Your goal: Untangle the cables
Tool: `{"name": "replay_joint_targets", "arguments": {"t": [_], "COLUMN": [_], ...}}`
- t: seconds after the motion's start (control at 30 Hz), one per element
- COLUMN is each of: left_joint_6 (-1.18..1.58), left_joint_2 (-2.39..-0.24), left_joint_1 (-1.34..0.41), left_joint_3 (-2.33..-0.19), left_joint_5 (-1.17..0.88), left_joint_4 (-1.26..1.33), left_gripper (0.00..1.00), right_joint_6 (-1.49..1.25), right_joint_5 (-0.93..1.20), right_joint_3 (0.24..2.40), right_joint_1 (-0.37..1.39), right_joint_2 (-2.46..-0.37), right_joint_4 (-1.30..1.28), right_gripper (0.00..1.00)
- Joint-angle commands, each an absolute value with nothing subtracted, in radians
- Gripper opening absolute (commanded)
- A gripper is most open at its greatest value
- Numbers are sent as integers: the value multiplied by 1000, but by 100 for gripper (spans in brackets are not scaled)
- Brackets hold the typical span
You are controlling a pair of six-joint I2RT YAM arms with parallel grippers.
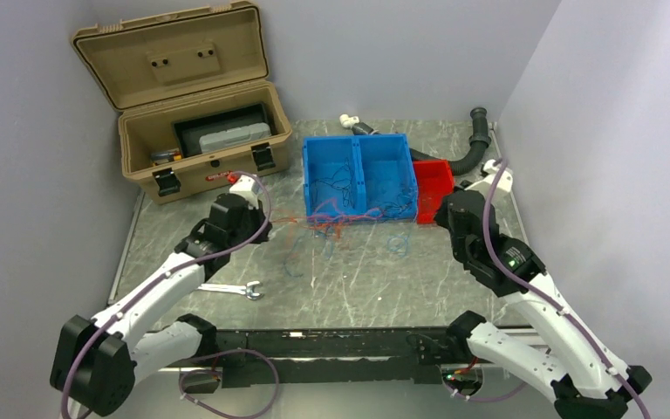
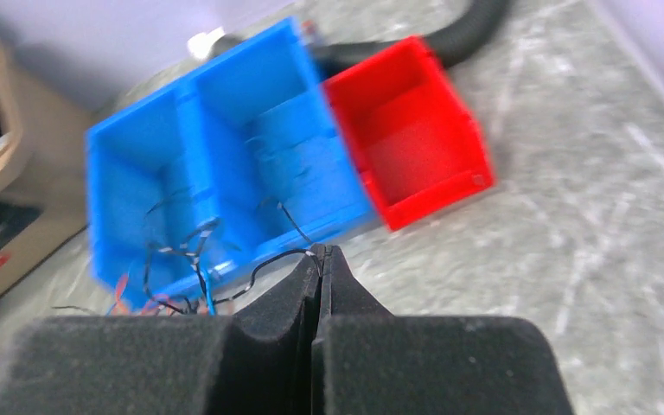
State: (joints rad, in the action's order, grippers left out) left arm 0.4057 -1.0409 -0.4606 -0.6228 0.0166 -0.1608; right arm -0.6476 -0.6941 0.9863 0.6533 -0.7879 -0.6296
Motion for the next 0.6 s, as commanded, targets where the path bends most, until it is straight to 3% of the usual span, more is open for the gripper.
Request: {"name": "replay_joint_targets", "arguments": {"t": [0.0, 0.37, 0.43, 0.57], "left_joint_6": [430, 484, 492, 392], "left_joint_2": [-977, -852, -818, -762], "left_joint_1": [-436, -398, -390, -389], "left_joint_3": [-646, -748, -757, -760], "left_joint_5": [76, 336, 330, 129], "left_joint_4": [-240, -458, -464, -372], "left_gripper": [0, 0, 0, 0], "right_joint_6": [-707, -705, -670, -467], "right_joint_5": [-854, -931, -867, -489], "right_joint_3": [988, 995, 987, 975], "right_joint_1": [595, 580, 581, 582], "right_joint_2": [-775, -733, -732, -758], "right_joint_4": [-755, -829, -810, -734], "right_gripper": [0, 0, 0, 0]}}
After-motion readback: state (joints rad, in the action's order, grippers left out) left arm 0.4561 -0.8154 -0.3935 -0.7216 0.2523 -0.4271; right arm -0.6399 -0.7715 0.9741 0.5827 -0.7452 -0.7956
